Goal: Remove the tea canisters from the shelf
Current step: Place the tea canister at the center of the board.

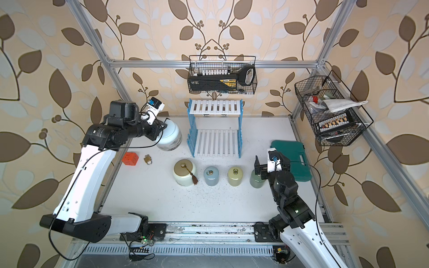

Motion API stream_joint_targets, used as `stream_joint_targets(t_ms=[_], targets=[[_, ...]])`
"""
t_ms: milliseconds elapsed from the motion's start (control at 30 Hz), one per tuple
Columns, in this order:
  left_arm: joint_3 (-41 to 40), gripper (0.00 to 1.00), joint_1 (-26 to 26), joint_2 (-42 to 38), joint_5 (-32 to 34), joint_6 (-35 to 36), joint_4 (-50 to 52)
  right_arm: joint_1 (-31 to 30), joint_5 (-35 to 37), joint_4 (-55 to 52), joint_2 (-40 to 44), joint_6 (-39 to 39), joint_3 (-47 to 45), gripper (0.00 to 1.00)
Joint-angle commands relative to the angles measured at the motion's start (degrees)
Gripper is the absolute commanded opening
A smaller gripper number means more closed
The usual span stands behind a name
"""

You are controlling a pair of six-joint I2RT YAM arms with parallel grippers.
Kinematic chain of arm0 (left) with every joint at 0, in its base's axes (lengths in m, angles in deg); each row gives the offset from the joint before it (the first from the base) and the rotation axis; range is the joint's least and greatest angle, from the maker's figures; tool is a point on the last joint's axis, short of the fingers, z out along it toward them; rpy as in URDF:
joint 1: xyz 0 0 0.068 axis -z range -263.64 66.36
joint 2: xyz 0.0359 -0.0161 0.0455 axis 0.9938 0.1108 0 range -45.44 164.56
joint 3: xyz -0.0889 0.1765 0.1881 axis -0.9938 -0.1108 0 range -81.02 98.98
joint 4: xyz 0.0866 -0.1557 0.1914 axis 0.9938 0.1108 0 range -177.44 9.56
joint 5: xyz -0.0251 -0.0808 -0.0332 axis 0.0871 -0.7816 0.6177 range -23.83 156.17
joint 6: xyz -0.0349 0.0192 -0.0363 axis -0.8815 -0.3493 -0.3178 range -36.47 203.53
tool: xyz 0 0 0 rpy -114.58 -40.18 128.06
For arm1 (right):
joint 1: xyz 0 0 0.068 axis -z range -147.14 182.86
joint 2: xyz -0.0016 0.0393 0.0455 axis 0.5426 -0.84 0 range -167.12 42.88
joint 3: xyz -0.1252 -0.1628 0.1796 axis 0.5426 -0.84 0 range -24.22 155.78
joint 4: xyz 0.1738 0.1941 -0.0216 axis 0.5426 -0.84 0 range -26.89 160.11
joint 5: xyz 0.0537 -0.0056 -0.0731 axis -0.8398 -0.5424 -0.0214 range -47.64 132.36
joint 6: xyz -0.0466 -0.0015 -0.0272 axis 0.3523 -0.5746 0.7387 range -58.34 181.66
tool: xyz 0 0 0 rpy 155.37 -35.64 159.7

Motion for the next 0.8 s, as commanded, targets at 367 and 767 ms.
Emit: stream_joint_targets(t_ms=[367,767], targets=[[-20.5,0.00,-10.8,-13.2,2.9,-2.7,-12.5,0.3,1.3,1.3,1.2,0.3,-1.1,0.99],[-36.8,0.00,-17.4,-18.5,3.6,-10.0,-19.3,0.3,0.0,1.7,2.2,0.4,-0.9,0.99]])
